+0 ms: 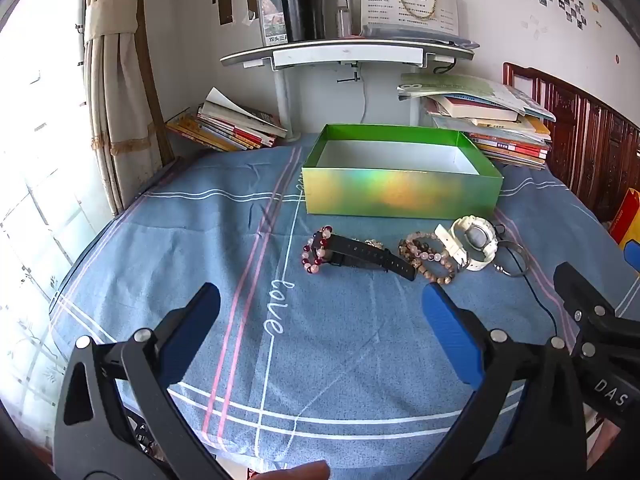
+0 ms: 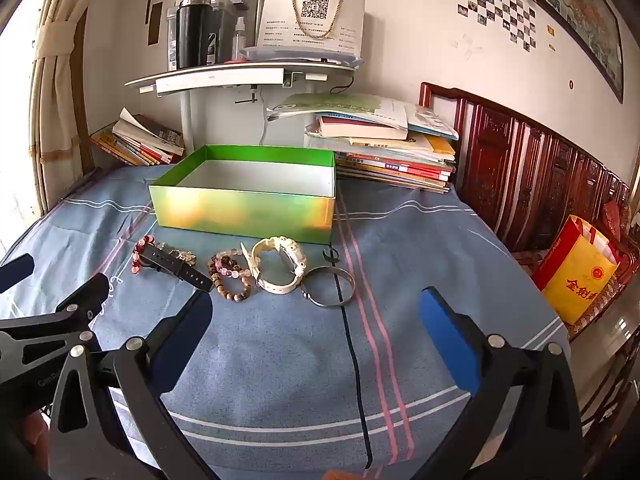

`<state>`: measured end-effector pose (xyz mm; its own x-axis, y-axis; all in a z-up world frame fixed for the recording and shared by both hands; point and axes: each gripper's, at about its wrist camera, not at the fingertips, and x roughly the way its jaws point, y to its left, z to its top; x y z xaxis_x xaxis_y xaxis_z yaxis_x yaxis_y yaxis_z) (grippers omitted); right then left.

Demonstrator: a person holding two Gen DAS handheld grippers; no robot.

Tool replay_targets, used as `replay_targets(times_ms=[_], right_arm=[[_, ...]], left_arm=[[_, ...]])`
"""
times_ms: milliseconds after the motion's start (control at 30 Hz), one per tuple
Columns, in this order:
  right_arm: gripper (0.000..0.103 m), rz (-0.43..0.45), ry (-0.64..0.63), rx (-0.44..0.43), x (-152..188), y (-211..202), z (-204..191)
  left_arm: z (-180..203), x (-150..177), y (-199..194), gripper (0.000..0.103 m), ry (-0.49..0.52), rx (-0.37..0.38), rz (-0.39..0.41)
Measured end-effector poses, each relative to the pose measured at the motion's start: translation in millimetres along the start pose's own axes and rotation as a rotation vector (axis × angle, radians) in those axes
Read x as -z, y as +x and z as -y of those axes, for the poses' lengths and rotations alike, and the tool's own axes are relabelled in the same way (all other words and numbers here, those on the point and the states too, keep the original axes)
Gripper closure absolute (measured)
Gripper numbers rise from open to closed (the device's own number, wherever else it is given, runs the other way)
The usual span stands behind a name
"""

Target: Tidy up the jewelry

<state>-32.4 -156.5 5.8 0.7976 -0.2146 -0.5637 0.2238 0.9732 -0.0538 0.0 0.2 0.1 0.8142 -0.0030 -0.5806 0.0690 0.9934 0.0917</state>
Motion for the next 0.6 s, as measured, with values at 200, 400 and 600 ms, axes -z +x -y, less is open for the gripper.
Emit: replay_targets(times_ms=[200, 400, 600], right_arm=[[0.002, -0.001, -0.001, 0.001, -0.1, 0.1, -0.1], [0.002, -0.001, -0.001, 0.002, -0.1, -0.1, 0.1], [0.002, -0.002, -0.001, 0.001, 0.0, 0.0, 0.4]], left_arm=[[-0.2, -0.1, 0.0, 0.004, 0.001, 0.001, -0.001], [-0.7, 0.0, -0.7, 0.004, 0.002, -0.001, -0.003], [-0.1, 0.1, 0.1, 0.004, 0.002, -0.001, -0.004]])
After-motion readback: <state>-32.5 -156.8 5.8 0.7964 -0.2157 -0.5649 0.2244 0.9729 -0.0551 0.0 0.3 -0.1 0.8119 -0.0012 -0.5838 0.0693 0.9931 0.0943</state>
